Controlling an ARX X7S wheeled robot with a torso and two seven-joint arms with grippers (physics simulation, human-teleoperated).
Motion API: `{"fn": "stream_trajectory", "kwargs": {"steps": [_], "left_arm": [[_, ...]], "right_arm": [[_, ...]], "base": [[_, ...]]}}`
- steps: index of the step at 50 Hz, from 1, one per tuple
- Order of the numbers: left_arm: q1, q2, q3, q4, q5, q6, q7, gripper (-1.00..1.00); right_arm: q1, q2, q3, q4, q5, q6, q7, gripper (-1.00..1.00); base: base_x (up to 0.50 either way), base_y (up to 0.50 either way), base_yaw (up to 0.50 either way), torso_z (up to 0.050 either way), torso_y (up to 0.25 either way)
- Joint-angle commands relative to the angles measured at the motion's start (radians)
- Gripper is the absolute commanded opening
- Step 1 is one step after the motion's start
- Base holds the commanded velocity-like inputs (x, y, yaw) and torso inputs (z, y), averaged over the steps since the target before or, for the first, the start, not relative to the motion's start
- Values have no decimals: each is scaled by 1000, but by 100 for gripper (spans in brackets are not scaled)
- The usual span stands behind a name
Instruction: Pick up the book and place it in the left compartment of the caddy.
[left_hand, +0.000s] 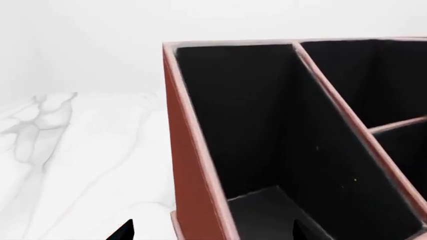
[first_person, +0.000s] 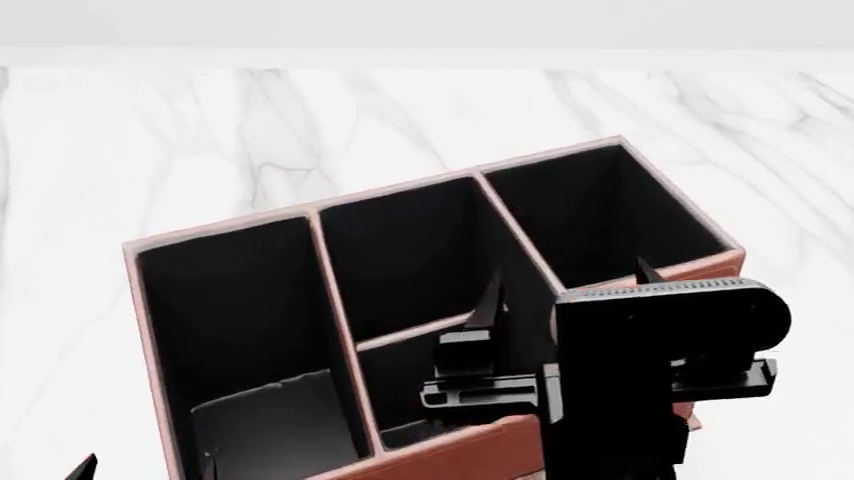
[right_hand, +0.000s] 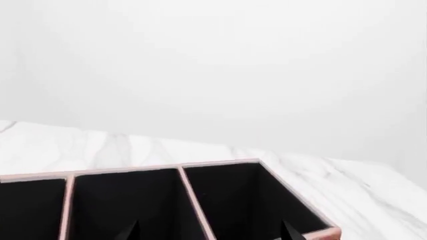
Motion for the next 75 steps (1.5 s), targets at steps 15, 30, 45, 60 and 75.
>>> {"fn": "stream_trajectory", "kwargs": {"steps": [15, 30, 45, 60, 75], "left_arm": [[-5, -12, 14, -1, -16, -1, -18, 100], [-18, -14, 21, -25, -25, -1, -28, 100], [-20, -20, 31, -28, -30, 2, -37, 100], [-22, -27, 39, -31, -35, 5, -44, 100], [-23, -32, 47, -34, -40, 8, -51, 100]], "right_arm": [[584, 319, 42, 305, 1704, 414, 1034, 100], [1179, 656, -605, 334, 1556, 452, 482, 100], [1261, 691, -848, 336, 1421, 424, -114, 100], [1292, 715, -999, 317, 1436, 435, -96, 100], [1302, 735, -1137, 301, 1475, 418, -40, 100]], "base": [[0, 0, 0, 0, 0], [0, 0, 0, 0, 0], [0, 0, 0, 0, 0], [0, 0, 0, 0, 0], [0, 0, 0, 0, 0]]}}
